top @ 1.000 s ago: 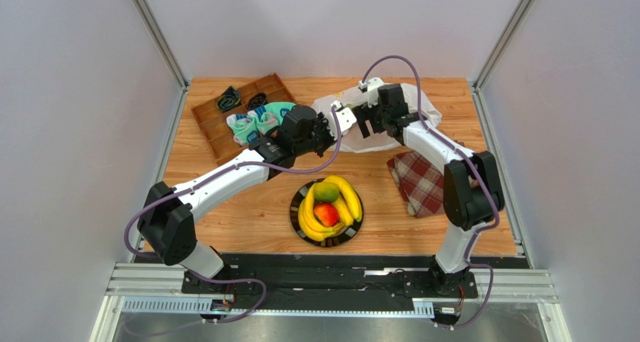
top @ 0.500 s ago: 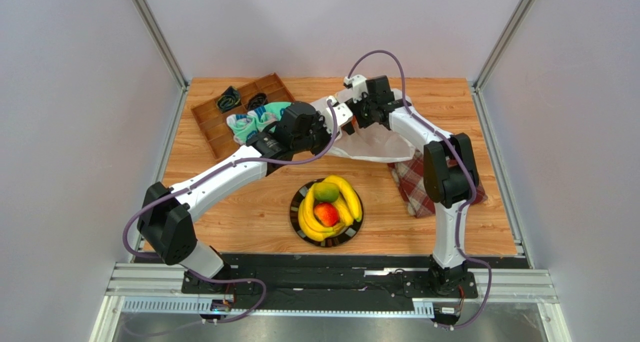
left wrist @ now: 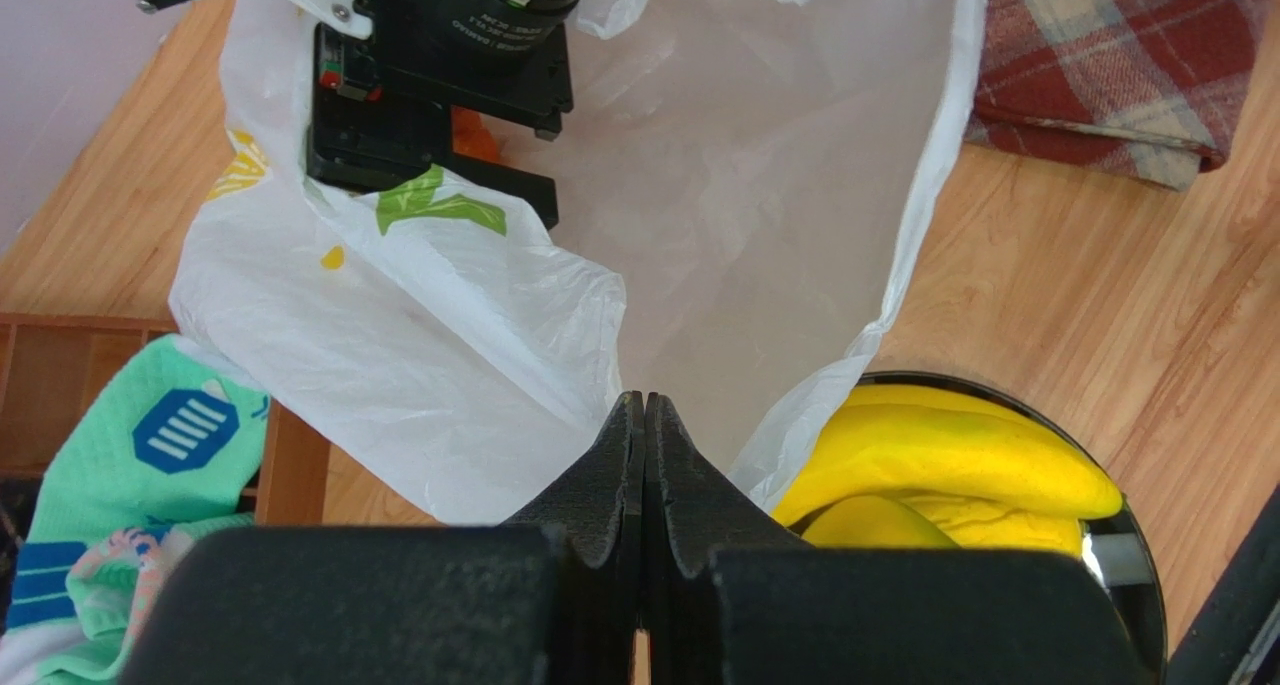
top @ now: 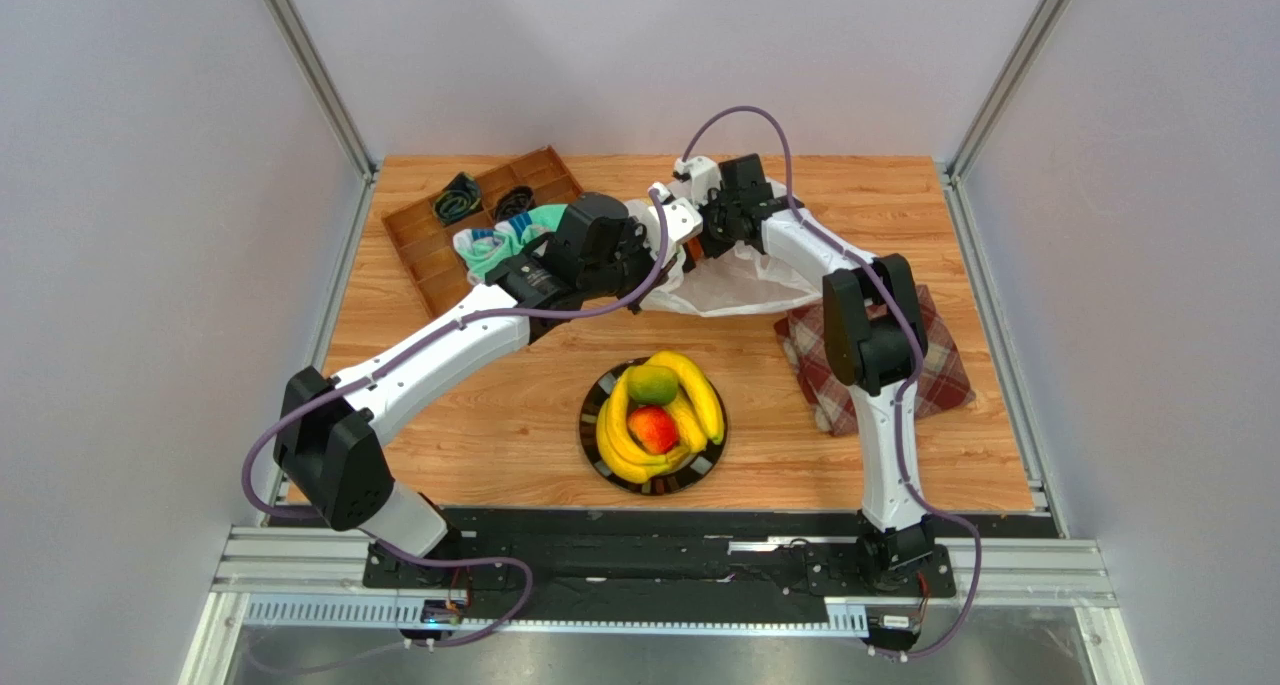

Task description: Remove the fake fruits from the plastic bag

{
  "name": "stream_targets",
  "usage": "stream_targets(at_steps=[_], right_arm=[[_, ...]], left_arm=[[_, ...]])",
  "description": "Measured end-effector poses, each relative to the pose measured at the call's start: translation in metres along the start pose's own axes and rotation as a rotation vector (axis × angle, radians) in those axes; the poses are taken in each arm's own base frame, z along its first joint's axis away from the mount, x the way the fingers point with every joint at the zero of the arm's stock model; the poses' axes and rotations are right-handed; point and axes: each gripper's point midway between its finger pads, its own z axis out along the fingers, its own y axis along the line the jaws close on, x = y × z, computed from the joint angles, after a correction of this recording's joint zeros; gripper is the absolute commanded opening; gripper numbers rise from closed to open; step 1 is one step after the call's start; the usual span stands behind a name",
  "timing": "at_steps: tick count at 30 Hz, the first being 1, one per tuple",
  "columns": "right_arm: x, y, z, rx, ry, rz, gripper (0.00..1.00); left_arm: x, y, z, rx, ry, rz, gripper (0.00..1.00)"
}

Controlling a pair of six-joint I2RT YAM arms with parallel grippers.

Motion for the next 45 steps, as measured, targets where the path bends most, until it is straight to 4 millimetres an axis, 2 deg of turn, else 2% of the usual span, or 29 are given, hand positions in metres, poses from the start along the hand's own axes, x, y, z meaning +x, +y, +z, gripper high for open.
stream_targets(at_steps=[9, 14, 16, 18, 19, 21, 22, 23, 24, 26, 28, 31, 36, 41, 45], right_arm=[[-0.004, 0.002, 0.002, -0.045, -0.023, 0.011, 0.49], [-0.006, -0.002, 0.001, -0.034, -0.032, 0.021, 0.31], [-0.006, -0.005, 0.002, -0.026, -0.036, 0.022, 0.28], [-0.003, -0.006, 0.001, -0.024, -0.033, 0.026, 0.32], [-0.001, -0.006, 0.001, -0.024, -0.029, 0.03, 0.46], [0.004, -0.005, 0.0, -0.026, -0.018, 0.049, 0.61], [0.005, -0.004, 0.0, -0.027, -0.014, 0.06, 0.72], [0.004, -0.004, -0.001, -0.027, -0.012, 0.07, 0.96], [0.004, -0.002, -0.002, -0.029, -0.003, 0.093, 1.0], [0.0, -0.001, -0.006, -0.029, 0.011, 0.137, 1.0], [-0.017, -0.002, -0.007, -0.028, -0.008, 0.167, 1.0], [-0.029, -0.001, -0.008, -0.029, -0.03, 0.213, 1.0], [-0.023, 0.004, -0.004, -0.049, -0.013, 0.281, 1.0], [-0.011, 0.005, 0.007, -0.056, 0.016, 0.331, 0.95], [-0.004, 0.006, 0.011, -0.061, 0.034, 0.35, 0.86]], left_arm=[[0.003, -0.004, 0.0, 0.022, 0.011, -0.005, 0.0], [0.003, -0.004, 0.0, 0.023, 0.011, -0.005, 0.0], [0.003, -0.004, 0.0, 0.023, 0.011, -0.005, 0.0], [0.003, -0.005, 0.0, 0.023, 0.011, -0.005, 0.0], [0.003, -0.005, 0.0, 0.023, 0.011, -0.005, 0.0], [0.003, -0.005, 0.0, 0.023, 0.011, -0.006, 0.0], [0.004, -0.005, 0.0, 0.023, 0.012, -0.007, 0.0], [0.004, -0.005, 0.0, 0.024, 0.012, -0.008, 0.0], [0.004, -0.005, 0.0, 0.024, 0.012, -0.009, 0.0], [0.003, -0.006, 0.0, 0.031, 0.01, -0.009, 0.0], [0.003, -0.008, 0.0, 0.04, 0.009, -0.011, 0.0], [0.003, -0.012, 0.0, 0.063, 0.007, -0.02, 0.0], [0.002, -0.02, 0.0, 0.104, 0.001, -0.032, 0.0], [0.002, -0.026, 0.0, 0.135, -0.001, -0.034, 0.0], [0.005, -0.029, 0.002, 0.155, 0.008, -0.037, 0.0]])
